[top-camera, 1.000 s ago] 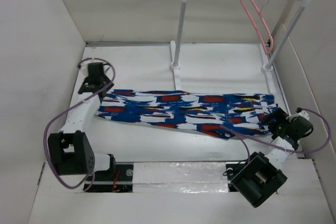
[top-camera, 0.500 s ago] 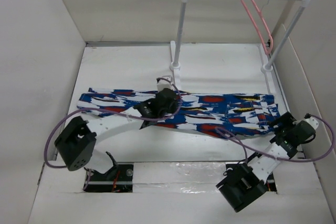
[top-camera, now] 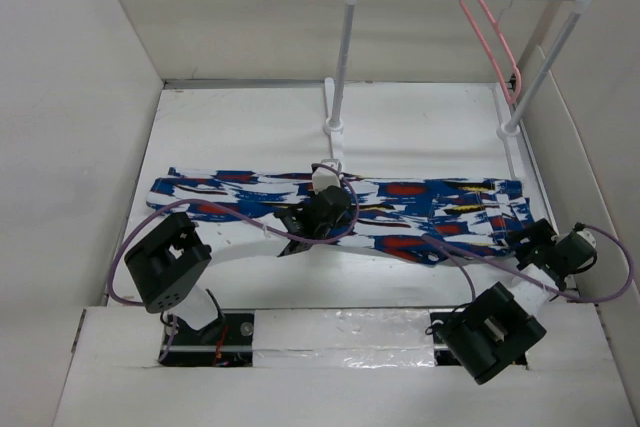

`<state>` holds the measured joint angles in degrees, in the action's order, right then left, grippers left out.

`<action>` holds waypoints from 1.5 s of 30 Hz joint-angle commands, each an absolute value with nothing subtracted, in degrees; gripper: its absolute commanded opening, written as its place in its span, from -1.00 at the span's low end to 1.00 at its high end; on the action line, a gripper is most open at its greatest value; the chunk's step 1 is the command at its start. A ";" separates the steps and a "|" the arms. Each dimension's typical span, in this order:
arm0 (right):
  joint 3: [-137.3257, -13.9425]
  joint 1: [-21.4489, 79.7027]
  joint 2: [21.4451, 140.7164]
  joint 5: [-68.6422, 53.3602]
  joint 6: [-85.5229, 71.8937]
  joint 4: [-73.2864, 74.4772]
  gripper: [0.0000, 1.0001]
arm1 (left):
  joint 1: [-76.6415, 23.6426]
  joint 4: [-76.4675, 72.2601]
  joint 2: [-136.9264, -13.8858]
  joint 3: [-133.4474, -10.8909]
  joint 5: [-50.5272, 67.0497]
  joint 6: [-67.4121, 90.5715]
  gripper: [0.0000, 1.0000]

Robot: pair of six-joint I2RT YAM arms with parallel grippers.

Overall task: Place the trousers on the hanger
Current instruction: Fold the trousers at the center of the board.

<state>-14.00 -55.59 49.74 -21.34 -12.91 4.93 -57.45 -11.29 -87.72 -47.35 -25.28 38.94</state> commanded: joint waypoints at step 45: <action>-51.83 15.27 35.58 -11.18 -12.48 4.66 -1.00 | -73.91 -22.06 -99.48 -37.26 -20.04 53.08 -1.00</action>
